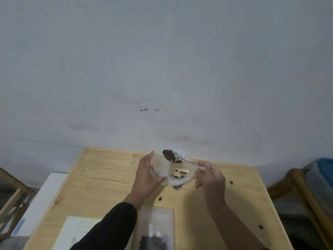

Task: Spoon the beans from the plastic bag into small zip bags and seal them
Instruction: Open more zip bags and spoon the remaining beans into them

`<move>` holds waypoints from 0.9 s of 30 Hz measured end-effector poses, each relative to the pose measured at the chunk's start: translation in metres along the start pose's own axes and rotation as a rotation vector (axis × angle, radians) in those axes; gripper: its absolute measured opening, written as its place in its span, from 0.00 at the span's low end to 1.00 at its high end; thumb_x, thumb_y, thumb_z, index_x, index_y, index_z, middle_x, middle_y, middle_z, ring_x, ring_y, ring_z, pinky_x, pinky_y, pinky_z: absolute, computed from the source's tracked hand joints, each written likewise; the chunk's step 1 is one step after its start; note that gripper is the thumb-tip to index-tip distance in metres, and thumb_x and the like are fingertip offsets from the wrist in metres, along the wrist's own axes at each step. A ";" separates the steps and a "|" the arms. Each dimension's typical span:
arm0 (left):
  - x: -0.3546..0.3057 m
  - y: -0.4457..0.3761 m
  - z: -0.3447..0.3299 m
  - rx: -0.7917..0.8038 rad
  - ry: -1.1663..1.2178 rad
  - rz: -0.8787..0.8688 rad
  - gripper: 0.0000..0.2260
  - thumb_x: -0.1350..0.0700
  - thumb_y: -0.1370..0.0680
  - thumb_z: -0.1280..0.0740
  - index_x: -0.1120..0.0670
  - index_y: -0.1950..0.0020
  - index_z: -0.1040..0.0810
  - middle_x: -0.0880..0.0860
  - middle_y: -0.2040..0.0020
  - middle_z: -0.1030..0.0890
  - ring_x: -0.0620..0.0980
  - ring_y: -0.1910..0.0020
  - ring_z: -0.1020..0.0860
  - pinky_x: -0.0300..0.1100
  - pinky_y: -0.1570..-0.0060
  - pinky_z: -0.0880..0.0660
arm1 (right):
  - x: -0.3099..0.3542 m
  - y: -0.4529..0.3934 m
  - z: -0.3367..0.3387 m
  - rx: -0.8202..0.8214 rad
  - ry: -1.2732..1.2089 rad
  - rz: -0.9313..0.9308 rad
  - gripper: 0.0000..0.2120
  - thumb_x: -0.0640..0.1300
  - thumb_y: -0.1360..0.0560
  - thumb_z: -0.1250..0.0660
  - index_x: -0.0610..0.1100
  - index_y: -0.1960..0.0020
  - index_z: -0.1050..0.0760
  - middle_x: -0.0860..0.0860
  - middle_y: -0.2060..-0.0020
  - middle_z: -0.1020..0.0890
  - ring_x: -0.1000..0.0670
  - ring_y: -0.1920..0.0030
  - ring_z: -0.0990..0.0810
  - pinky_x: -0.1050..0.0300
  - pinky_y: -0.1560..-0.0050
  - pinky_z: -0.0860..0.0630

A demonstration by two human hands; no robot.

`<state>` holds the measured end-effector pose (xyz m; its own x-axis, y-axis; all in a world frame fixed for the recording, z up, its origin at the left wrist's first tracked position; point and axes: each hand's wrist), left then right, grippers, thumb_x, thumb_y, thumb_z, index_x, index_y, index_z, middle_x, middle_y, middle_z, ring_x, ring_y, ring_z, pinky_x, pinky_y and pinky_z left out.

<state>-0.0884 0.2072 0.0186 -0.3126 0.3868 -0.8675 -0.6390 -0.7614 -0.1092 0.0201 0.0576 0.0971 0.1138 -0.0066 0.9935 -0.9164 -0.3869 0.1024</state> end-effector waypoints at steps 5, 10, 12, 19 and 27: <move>-0.006 0.001 0.005 -0.031 -0.010 -0.022 0.46 0.53 0.38 0.20 0.52 0.26 0.41 0.50 0.33 0.34 0.45 0.34 0.35 0.48 0.33 0.31 | 0.000 0.014 0.002 0.155 0.304 0.307 0.13 0.44 0.21 0.43 0.42 0.50 0.21 0.50 0.71 0.23 0.56 0.75 0.28 0.63 0.70 0.28; -0.010 0.003 0.010 -0.046 0.023 -0.061 0.45 0.53 0.38 0.20 0.52 0.26 0.39 0.46 0.36 0.35 0.46 0.33 0.34 0.50 0.34 0.31 | 0.002 0.022 0.005 0.232 0.611 0.779 0.13 0.42 0.25 0.40 0.40 0.50 0.19 0.52 0.60 0.17 0.62 0.61 0.23 0.74 0.54 0.28; -0.014 0.004 0.011 -0.056 0.031 -0.070 0.45 0.54 0.38 0.20 0.52 0.26 0.39 0.45 0.37 0.35 0.47 0.33 0.34 0.50 0.34 0.31 | -0.003 0.022 0.008 0.199 0.706 0.924 0.11 0.39 0.26 0.38 0.38 0.51 0.18 0.50 0.59 0.16 0.59 0.59 0.20 0.73 0.52 0.27; -0.020 0.003 0.012 -0.061 0.013 -0.108 0.45 0.54 0.38 0.20 0.54 0.26 0.39 0.45 0.37 0.35 0.48 0.33 0.34 0.48 0.35 0.30 | -0.019 0.029 0.021 0.035 0.703 0.676 0.09 0.38 0.29 0.35 0.40 0.54 0.17 0.51 0.65 0.15 0.55 0.64 0.17 0.75 0.59 0.27; -0.012 0.007 0.010 -0.058 -0.008 -0.078 0.44 0.52 0.37 0.20 0.53 0.26 0.40 0.52 0.33 0.33 0.47 0.34 0.33 0.43 0.37 0.30 | -0.026 0.025 0.047 -0.207 0.235 -0.010 0.13 0.39 0.27 0.34 0.56 0.50 0.22 0.49 0.69 0.17 0.53 0.73 0.23 0.61 0.68 0.25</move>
<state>-0.0960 0.2026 0.0331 -0.2689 0.4502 -0.8515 -0.6203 -0.7572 -0.2045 0.0121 0.0053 0.0712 0.0537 0.2187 0.9743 -0.9772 -0.1894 0.0964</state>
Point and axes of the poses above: each hand's wrist, its own y-axis away from the middle knuckle, its own z-axis out of the back of the hand, x = y × z
